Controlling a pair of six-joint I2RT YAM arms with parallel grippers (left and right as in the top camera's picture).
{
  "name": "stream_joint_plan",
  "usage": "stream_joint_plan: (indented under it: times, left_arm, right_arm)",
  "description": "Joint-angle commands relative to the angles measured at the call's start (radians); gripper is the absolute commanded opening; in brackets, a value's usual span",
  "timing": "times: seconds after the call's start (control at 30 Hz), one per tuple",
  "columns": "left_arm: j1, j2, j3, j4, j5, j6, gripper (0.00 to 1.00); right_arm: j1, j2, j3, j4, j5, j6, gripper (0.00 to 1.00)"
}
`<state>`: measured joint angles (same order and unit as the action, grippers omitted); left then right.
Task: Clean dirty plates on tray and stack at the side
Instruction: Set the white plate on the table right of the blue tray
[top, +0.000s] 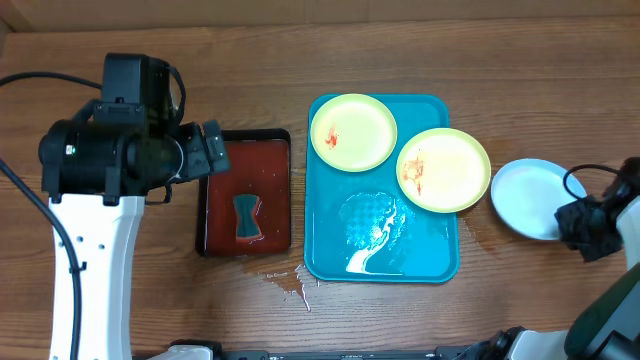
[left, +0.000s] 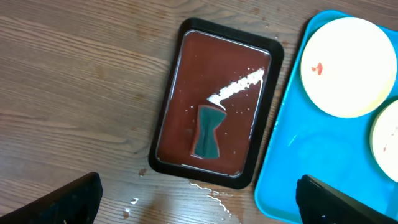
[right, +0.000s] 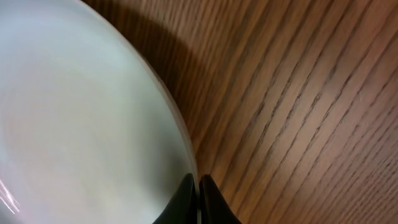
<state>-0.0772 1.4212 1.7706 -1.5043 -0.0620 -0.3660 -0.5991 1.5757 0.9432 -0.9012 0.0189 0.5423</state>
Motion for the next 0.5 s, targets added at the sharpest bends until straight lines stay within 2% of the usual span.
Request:
stream_joint_plan:
  times: [0.0,0.03,0.07,0.2,0.33,0.47]
  left_arm:
    - [-0.004,-0.051,0.013,-0.002,0.018,0.007,1.00]
    - [-0.004,-0.064,0.013,-0.002,0.019,0.007,1.00]
    - [-0.004,-0.072,0.013,-0.002,0.020,0.007,1.00]
    - [-0.004,-0.098,0.013,0.014,0.101,0.012,1.00]
    - [-0.005,-0.102,0.013,0.032,0.196,0.070,1.00]
    - [-0.031,-0.101,0.013,0.031,0.212,0.091,1.00]
  right_arm:
    - [0.036,-0.010,-0.009,-0.004,0.024,0.014,0.14]
    - [0.059,-0.019,-0.002,-0.023,0.024,0.003,0.22]
    - [0.075,-0.028,0.002,-0.029,0.023,-0.008,0.25]
    - [0.172,-0.114,0.037,-0.043,-0.026,-0.086,0.32]
    - [0.280,-0.227,0.066,-0.027,-0.074,-0.157,0.40]
    - [0.349,-0.288,0.066,0.027,-0.080,-0.207,0.59]
